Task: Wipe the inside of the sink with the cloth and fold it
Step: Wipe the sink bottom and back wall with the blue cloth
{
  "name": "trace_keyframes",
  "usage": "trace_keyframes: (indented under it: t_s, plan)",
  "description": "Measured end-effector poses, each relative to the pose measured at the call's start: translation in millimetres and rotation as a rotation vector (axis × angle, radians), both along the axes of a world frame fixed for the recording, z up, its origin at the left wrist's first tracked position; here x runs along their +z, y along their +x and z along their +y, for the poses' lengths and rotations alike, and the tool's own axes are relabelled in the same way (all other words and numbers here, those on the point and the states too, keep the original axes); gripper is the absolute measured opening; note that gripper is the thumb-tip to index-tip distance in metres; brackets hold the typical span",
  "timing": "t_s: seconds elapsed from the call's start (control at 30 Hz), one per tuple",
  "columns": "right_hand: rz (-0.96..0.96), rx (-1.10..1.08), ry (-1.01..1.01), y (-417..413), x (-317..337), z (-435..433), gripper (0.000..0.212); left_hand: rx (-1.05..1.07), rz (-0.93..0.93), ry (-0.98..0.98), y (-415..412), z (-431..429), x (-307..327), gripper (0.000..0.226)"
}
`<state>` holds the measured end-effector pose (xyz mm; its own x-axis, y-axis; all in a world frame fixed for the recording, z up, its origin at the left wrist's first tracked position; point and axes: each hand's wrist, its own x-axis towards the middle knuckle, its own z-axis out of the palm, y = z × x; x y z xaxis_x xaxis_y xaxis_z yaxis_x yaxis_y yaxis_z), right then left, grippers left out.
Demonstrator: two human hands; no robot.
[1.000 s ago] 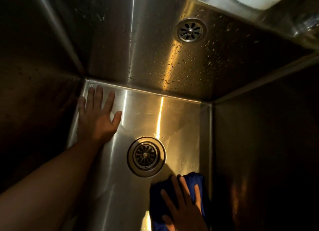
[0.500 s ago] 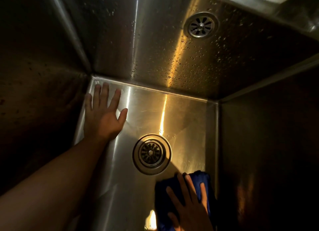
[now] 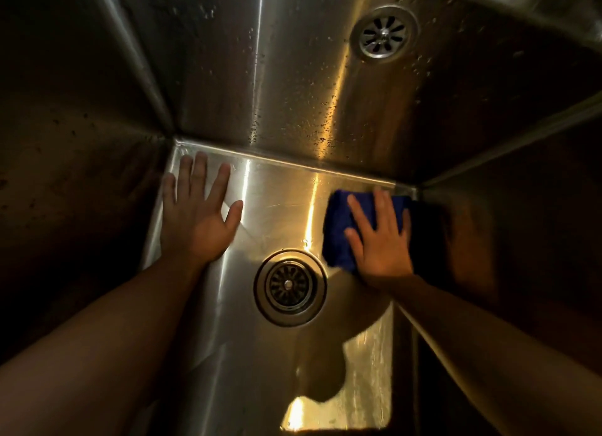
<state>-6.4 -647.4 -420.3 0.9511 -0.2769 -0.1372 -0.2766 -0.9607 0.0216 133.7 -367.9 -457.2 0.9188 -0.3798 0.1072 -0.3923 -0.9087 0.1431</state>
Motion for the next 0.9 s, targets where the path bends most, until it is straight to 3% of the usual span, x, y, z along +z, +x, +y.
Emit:
trace_keyframes:
  t_s: [0.17, 0.43, 0.6, 0.67, 0.73, 0.8, 0.9]
  plan:
    - [-0.095, -0.172, -0.067, 24, -7, -9, 0.056, 0.009, -0.002, 0.003, 2, 0, -1, 0.068]
    - [-0.056, -0.271, 0.000, 41, -7, 45, 0.060, 0.007, 0.065, -0.020, -1, -1, 9, 0.062]
    - [-0.025, -0.046, 0.065, 81, -12, 159, 0.074, 0.134, 0.127, -0.502, 1, -14, 55, 0.050]
    - [0.015, 0.116, 0.166, 93, -10, 204, 0.087, 0.186, 0.117, -0.576, 2, -21, 74, 0.049]
    - [-0.006, 0.200, 0.323, 97, 1, 220, 0.086, 0.217, 0.074, -0.570, 3, -23, 86, 0.044]
    - [-0.116, 0.136, 0.481, 85, 13, 200, 0.072, 0.196, 0.048, -0.511, 2, -18, 88, 0.039]
    - [-0.315, -0.150, 0.352, 36, 23, 135, 0.057, 0.215, 0.164, -0.210, -17, -10, 73, 0.043]
